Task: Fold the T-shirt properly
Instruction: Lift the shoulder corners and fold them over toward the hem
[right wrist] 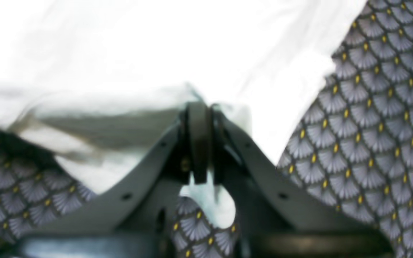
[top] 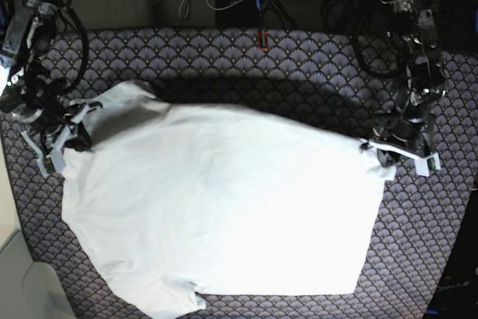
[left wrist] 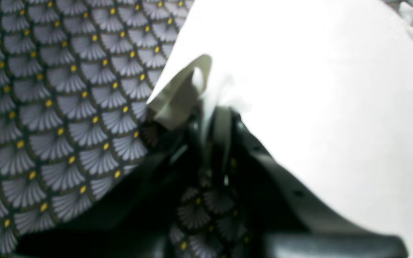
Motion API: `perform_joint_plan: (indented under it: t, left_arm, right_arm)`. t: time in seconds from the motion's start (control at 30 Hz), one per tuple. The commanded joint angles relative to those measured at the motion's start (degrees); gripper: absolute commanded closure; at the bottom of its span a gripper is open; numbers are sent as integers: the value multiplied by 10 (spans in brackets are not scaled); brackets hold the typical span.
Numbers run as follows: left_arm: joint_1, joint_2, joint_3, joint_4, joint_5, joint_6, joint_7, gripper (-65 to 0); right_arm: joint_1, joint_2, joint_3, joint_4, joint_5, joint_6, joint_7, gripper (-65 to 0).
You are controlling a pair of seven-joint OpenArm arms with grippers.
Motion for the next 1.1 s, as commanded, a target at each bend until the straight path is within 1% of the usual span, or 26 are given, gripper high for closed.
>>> perform_joint_plan:
  t: [0.0, 0.07, 0.13, 0.2, 0.33, 0.4, 0.5, 0.63, 0.77, 0.97, 1.07]
  left_arm:
    - [-16, -6, -2, -3, -2, -2, -11, -6]
    - [-32, -6, -2, -27, 0, -2, -11, -6]
    - [-51, -6, -2, -51, 0, -2, -11, -6]
    - [-67, -6, -2, -70, -1, -2, -11, -6]
    - [-99, -6, 2, -98, 0, -2, -11, -6]
    - [-120, -6, 2, -120, 0, -2, -11, -6]
    - [-153, -6, 1, -156, 0, -2, -13, -6]
    - [-202, -9, 3, -201, 1, -2, -16, -6]
    - [-245, -11, 3, -245, 1, -2, -17, -6]
    - [-295, -10, 3, -292, 1, -4, -18, -6]
    - [-310, -7, 3, -306, 1, -4, -18, -6]
  right_arm:
    - [23, 12, -7, -4, 9, 2, 14, 0]
    - [52, 16, -22, -32, 9, 2, 15, 0]
    - [80, 31, -34, -63, 9, 2, 15, 0]
    - [112, 37, -48, -95, 9, 2, 16, 0]
    - [170, 59, -75, -159, 9, 2, 40, 0]
    - [198, 63, -86, -192, -11, 2, 52, 0]
    - [231, 56, -95, -226, -71, 2, 73, 0]
    - [263, 45, -115, -267, -124, 2, 110, 0]
    - [291, 33, -123, -308, -160, 2, 139, 0]
    - [329, 31, -122, -368, -209, 2, 188, 0]
    - [340, 31, -122, -382, -226, 2, 199, 0]
